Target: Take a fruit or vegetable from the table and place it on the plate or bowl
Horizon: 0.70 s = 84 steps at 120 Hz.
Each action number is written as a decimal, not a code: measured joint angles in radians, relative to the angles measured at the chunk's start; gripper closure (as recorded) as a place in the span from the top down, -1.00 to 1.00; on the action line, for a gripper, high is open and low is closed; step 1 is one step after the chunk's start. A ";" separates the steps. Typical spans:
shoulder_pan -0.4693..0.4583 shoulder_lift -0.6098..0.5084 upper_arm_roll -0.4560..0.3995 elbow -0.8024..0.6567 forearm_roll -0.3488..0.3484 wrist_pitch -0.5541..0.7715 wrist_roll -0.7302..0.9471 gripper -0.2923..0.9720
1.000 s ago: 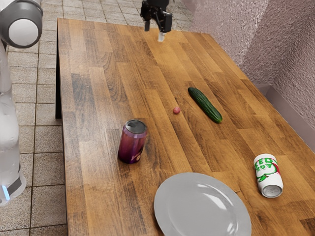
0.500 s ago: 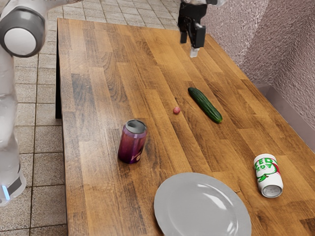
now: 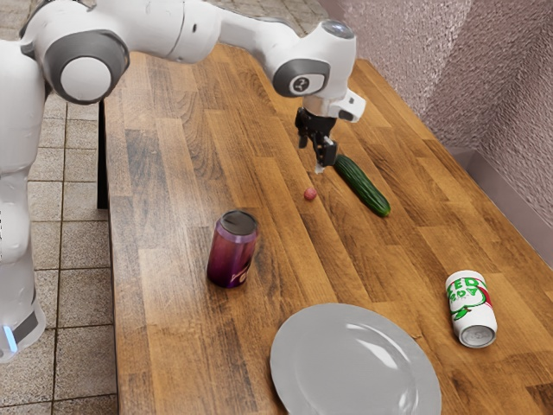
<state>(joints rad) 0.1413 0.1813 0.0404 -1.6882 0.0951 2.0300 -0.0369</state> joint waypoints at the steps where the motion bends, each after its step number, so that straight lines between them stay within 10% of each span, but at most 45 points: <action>1: 0.004 0.007 0.000 -0.001 -0.002 0.007 0.000 0.50; 84: 0.037 0.141 -0.024 -0.004 -0.042 0.151 0.020 0.50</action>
<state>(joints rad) 0.1781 0.3223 0.0162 -1.6924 0.0533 2.1808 -0.0169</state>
